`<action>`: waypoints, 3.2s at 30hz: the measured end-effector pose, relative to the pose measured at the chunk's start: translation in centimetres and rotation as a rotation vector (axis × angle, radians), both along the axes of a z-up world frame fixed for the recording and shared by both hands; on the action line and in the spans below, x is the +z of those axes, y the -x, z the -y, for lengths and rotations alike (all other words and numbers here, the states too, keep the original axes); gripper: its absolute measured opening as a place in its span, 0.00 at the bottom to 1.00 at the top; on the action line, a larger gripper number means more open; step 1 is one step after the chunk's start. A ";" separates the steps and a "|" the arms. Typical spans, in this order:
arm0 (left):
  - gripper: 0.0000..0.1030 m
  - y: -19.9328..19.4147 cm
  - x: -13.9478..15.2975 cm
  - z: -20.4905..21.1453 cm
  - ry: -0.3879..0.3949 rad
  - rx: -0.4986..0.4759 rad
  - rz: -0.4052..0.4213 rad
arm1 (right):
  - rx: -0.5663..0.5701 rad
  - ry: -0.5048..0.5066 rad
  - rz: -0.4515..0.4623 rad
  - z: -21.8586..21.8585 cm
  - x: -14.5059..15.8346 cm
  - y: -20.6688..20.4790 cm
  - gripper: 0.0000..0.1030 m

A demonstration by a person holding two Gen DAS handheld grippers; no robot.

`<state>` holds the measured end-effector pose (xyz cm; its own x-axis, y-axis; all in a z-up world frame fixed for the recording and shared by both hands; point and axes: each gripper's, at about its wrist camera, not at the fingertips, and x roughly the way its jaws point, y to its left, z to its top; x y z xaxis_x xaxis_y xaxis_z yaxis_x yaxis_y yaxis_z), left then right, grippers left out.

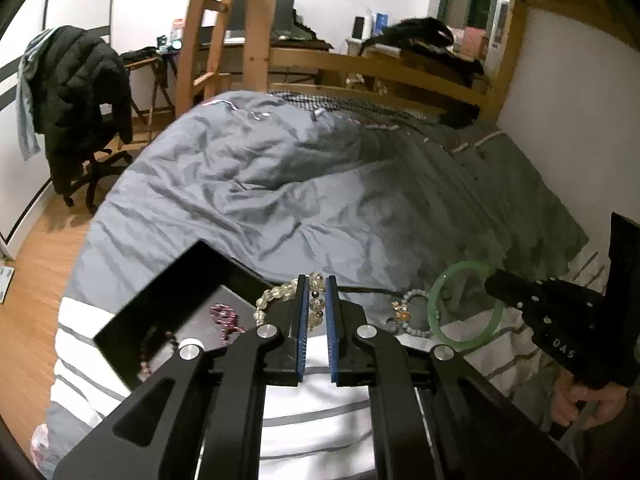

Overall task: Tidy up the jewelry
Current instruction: 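Carry the bangle and gold bracelet into the black box and open both grippers, then move both grippers back to the remaining jewelry on the bed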

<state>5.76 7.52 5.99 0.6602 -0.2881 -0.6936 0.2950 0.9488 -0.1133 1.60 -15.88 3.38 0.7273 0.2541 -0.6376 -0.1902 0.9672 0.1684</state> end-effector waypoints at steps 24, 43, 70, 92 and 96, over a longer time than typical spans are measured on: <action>0.08 -2.4 -2.0 -8.2 -0.035 0.164 -0.065 | 0.193 0.195 0.036 -13.7 1.0 -6.5 0.11; 0.08 -4.2 -5.8 -11.2 -0.037 0.302 -0.209 | 0.283 0.173 -0.054 -19.5 -3.4 -9.9 0.11; 0.86 -2.9 -2.6 -10.4 0.070 0.305 -0.057 | 0.119 -0.001 -0.027 -10.3 -0.3 -9.0 0.87; 0.88 -0.5 -4.5 4.0 -0.045 -0.014 -0.038 | -0.147 0.019 -0.098 8.3 -3.3 -2.2 0.88; 0.88 -0.4 -5.8 7.3 -0.130 -0.068 -0.020 | -0.163 -0.012 -0.111 9.7 -5.1 -2.5 0.88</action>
<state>6.17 0.17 0.21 0.6277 -0.2382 -0.7411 0.3578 0.9338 0.0029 4.12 -25.60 -1.68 0.6850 0.1466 -0.7136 -0.0112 0.9815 0.1909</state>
